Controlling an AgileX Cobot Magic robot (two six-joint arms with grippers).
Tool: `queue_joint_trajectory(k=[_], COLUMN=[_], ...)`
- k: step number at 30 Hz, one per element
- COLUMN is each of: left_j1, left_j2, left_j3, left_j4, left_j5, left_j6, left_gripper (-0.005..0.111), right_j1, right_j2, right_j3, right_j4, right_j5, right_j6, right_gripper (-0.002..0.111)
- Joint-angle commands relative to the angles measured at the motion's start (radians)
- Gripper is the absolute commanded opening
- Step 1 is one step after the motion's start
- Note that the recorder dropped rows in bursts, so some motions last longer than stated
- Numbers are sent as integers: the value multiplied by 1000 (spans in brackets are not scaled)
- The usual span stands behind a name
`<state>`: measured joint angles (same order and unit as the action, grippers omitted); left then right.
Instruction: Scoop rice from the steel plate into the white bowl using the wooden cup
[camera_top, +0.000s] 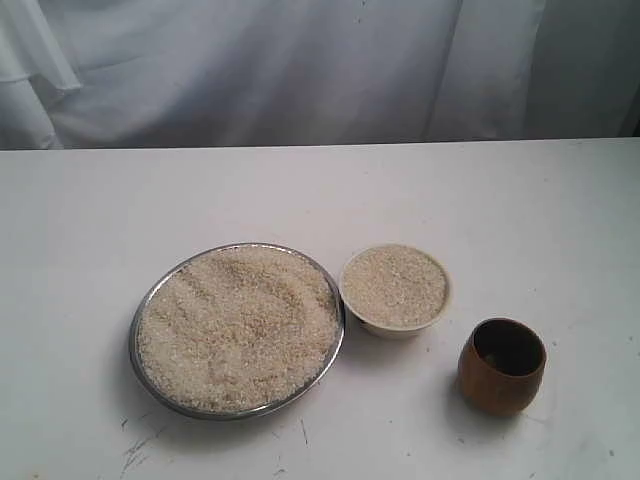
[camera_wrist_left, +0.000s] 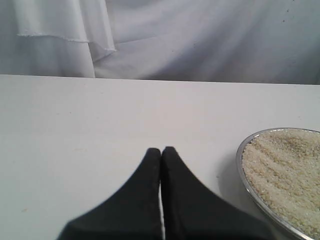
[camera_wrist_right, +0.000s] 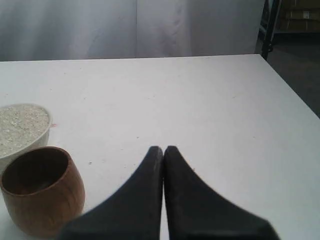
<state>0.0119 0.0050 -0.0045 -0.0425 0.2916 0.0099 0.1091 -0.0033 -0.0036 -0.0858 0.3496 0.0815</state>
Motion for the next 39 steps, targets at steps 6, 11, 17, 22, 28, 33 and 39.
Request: queue_joint_trajectory(k=[6, 11, 17, 22, 28, 33, 39], left_j1=[-2, -2, -2, -2, -2, -2, -2], left_j2=[-5, -5, -5, -5, -5, -5, -5], left_j3=[5, 5, 5, 5, 5, 5, 5], left_j4=[-1, -1, -1, -1, -1, -1, -1], left_j5=[-6, -6, -6, -6, -6, -6, -6], left_j6=[2, 0, 0, 2, -1, -1, 1], left_gripper=[0, 0, 0, 0, 0, 0, 0], right_j1=[2, 2, 2, 2, 2, 2, 2], right_j2=[3, 3, 3, 3, 3, 24, 240], right_j3=[4, 4, 4, 4, -11, -121, -282], right_j4=[3, 31, 41, 42, 146, 172, 172], right_j5=[-6, -106, -372, -601, -850, -843, -807], right_j6=[0, 0, -10, -22, -46, -122, -134], right_gripper=[0, 0, 0, 0, 0, 0, 0])
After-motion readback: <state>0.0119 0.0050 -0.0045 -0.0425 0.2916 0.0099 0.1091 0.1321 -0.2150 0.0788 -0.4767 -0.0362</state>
